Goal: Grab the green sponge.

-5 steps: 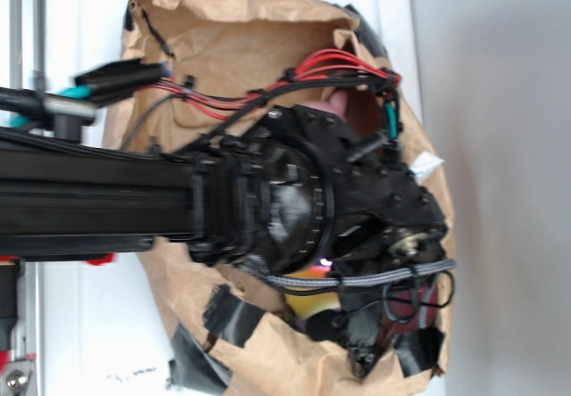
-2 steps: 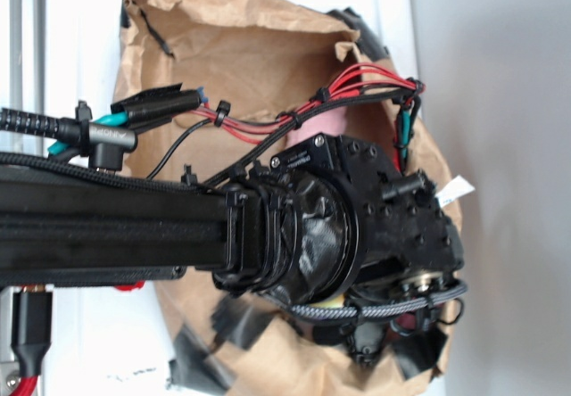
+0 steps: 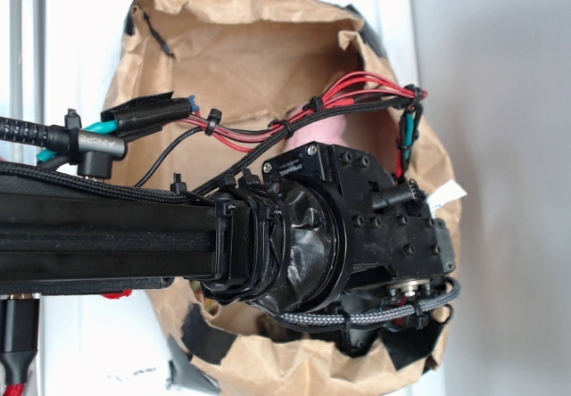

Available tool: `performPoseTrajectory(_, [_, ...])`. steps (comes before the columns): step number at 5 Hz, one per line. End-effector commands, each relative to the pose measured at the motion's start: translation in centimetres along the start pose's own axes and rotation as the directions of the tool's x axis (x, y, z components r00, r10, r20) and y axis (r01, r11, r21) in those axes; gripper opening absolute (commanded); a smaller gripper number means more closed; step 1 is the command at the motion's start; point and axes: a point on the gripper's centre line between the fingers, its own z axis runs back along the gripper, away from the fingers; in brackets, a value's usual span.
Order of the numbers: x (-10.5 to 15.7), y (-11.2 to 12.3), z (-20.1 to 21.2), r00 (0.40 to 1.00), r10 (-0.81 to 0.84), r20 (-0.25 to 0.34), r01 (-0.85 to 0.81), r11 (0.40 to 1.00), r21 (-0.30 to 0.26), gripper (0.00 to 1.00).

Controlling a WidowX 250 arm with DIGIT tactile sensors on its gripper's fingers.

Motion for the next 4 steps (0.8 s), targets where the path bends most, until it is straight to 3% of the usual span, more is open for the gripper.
performPoseTrajectory(1, [-1.9, 1.7, 4.4, 0.999, -0.033, 0.039, 0.027, 0.99, 0.141, 0.0])
performPoseTrajectory(3, [-4.5, 4.4, 10.4, 0.995, 0.057, 0.078, -0.069, 0.986, 0.153, 0.0])
performPoseTrajectory(4, [-4.3, 5.8, 12.9, 0.992, 0.091, 0.087, -0.105, 0.98, 0.167, 0.0])
